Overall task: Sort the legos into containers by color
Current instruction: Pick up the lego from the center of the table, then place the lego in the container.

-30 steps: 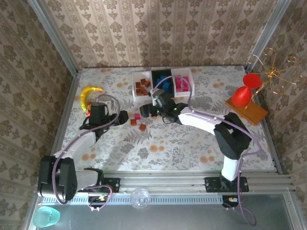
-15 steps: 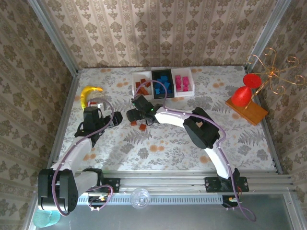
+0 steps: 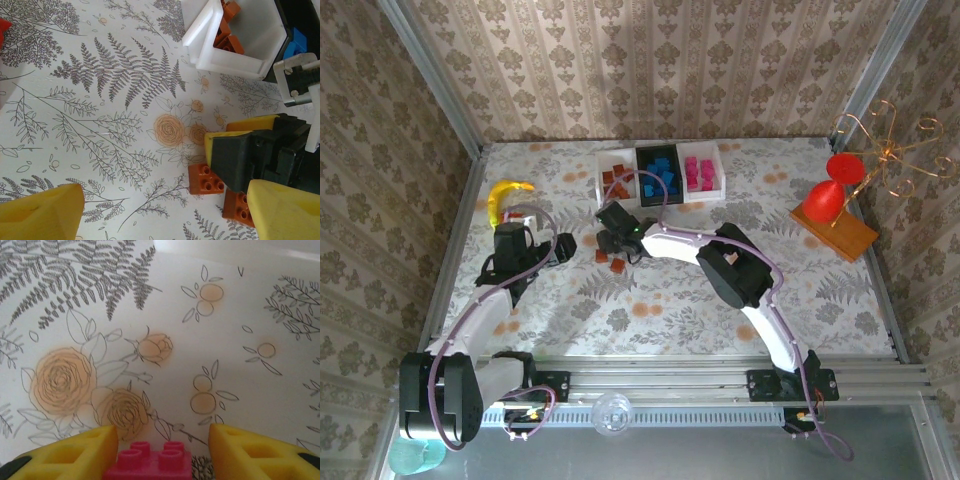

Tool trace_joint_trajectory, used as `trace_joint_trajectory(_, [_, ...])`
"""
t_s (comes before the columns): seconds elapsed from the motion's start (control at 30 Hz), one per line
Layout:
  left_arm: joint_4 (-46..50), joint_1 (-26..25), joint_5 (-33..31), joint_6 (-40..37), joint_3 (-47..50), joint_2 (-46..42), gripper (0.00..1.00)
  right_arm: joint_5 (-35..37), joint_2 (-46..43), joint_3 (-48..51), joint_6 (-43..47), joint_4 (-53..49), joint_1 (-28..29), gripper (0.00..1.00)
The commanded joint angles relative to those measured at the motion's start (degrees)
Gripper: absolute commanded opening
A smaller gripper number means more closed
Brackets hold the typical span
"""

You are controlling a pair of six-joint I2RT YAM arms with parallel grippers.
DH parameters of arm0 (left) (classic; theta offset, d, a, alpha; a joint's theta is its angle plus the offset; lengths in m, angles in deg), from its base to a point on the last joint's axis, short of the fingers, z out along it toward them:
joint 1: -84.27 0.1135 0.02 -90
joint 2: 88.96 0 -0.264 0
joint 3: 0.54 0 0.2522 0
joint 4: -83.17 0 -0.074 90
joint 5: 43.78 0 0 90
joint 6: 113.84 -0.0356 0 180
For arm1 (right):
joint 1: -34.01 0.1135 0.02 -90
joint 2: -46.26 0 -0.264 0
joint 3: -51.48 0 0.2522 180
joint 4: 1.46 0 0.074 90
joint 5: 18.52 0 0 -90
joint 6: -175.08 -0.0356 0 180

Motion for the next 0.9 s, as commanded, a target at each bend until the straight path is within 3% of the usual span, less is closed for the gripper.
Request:
trace_joint_trajectory(0.0, [-0.9,0.4,1.6,0.8,0.8,-0.8,0.86,0.6,-2.5,3.6,-0.4,-0.2,-0.5,0.47])
trace_joint_trajectory(0.27, [-3.2,-2.0,4.6,0.7,0.1,0.5,0.85,-1.2,-12.8,14.4,2.0,8.5,-1.4,0.36])
trace_joint_trajectory(0.53, [-6.2,-11.7,2.2,0.4,-3.0,2.1,0.85,-6.7,-26.6,25.3,0.2,14.4,-11.1,0.35])
trace_joint_trajectory(0.7, [-9.8,-18.7,2.0,0.0,-6.1,5.7,0.85,-3.4,-27.9,23.3,1.6,11.8,-18.6,0.35])
trace_joint_trajectory(0.87, [-10.8,-24.0,1.9,-0.5,-9.7,9.9,0.85,1.8,-22.6,16.5,2.5,8.9,-24.3,0.36])
